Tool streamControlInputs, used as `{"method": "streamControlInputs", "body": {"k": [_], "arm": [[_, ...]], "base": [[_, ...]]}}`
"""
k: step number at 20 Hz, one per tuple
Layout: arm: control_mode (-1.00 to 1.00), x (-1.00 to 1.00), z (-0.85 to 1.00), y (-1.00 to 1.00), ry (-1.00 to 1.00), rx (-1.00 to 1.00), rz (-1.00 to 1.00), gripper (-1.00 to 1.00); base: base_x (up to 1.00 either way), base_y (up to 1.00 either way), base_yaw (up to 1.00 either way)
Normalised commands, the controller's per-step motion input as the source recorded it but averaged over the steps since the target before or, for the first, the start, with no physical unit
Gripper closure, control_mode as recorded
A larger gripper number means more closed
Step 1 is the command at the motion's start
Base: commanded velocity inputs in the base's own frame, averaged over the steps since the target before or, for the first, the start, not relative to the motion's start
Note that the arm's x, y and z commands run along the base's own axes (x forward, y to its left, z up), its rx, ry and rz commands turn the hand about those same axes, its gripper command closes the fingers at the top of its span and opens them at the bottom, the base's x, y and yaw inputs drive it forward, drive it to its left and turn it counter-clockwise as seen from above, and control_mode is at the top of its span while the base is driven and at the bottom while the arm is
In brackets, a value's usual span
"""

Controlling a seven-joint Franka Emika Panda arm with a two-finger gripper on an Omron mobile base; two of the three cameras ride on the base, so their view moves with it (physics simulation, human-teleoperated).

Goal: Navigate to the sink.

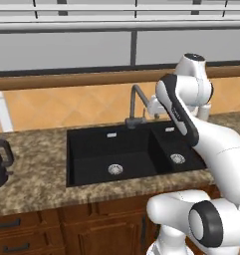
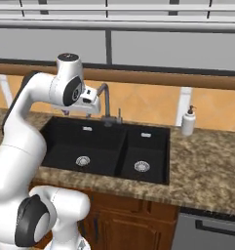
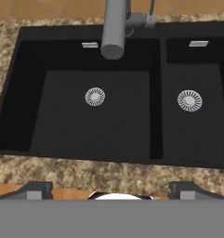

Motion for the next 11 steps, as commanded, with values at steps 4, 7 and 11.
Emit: {"method": "streamControlInputs", "body": {"k": [4, 7, 11], "arm": [[1.00, 0.00, 0.00, 0.00, 0.00, 0.00, 0.00, -1.00], [1.00, 0.00, 0.00, 0.00, 0.00, 0.00, 0.00, -1.00], [1.00, 0.00, 0.00, 0.00, 0.00, 0.00, 0.00, -1.00]], "base": [[0.64, -0.34, 0.00], [0.20, -0.20, 0.00], [0.00, 0.00, 0.00]]}}
